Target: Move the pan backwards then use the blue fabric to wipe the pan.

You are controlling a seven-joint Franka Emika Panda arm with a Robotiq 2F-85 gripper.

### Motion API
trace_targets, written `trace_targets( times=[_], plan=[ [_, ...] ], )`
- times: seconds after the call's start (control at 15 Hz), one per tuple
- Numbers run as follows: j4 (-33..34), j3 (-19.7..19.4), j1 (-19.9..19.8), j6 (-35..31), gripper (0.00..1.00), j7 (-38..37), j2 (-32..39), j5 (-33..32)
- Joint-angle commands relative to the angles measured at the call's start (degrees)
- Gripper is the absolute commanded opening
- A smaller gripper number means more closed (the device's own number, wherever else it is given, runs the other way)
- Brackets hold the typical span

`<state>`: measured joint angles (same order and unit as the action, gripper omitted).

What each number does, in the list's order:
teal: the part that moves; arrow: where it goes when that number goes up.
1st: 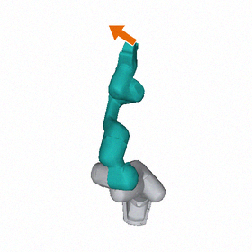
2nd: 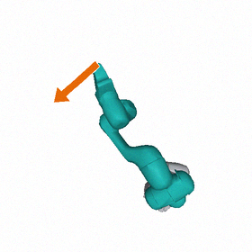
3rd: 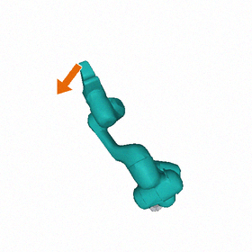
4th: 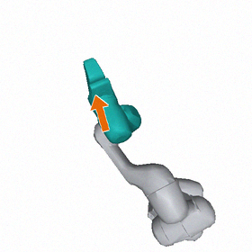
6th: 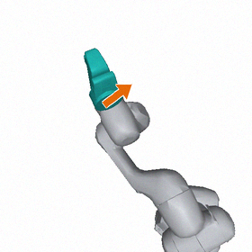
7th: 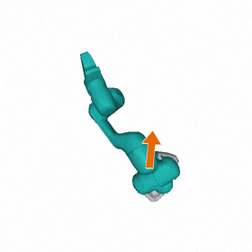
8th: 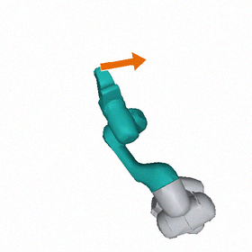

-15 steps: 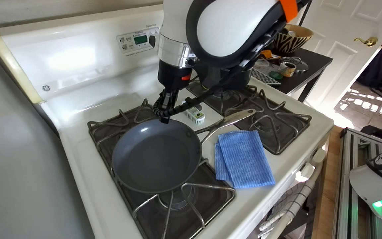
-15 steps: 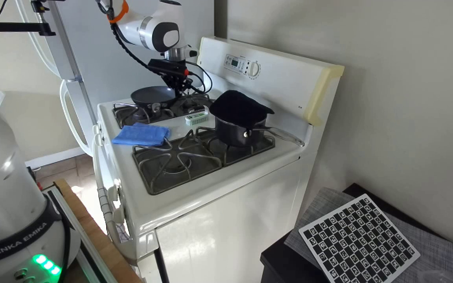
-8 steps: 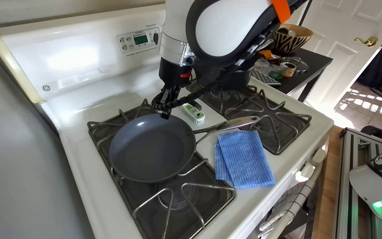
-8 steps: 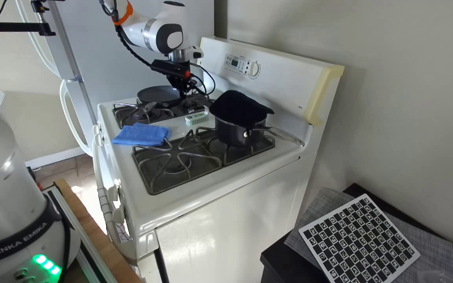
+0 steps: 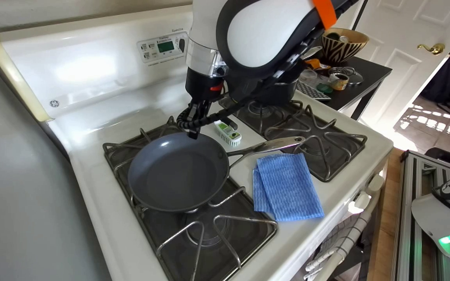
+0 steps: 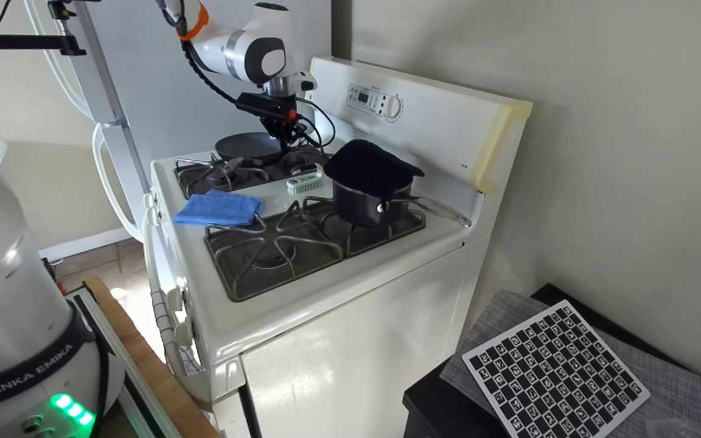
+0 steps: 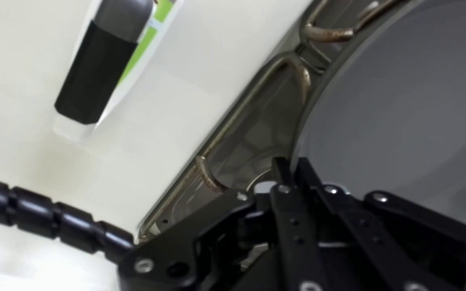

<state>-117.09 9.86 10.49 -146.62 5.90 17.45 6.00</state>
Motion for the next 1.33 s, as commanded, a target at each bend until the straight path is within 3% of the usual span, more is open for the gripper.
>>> trace_targets(
  times=[0.0, 0.47, 1.27],
  plan=[
    [1.2, -0.2, -0.5, 0.3, 0.00, -1.6, 1.0, -0.8],
    [6.9, -3.0, -1.5, 0.9, 0.00, -5.8, 5.2, -1.3],
    [15.0, -3.6, -1.0, 1.9, 0.00, -8.9, 11.2, -1.3]
  ],
)
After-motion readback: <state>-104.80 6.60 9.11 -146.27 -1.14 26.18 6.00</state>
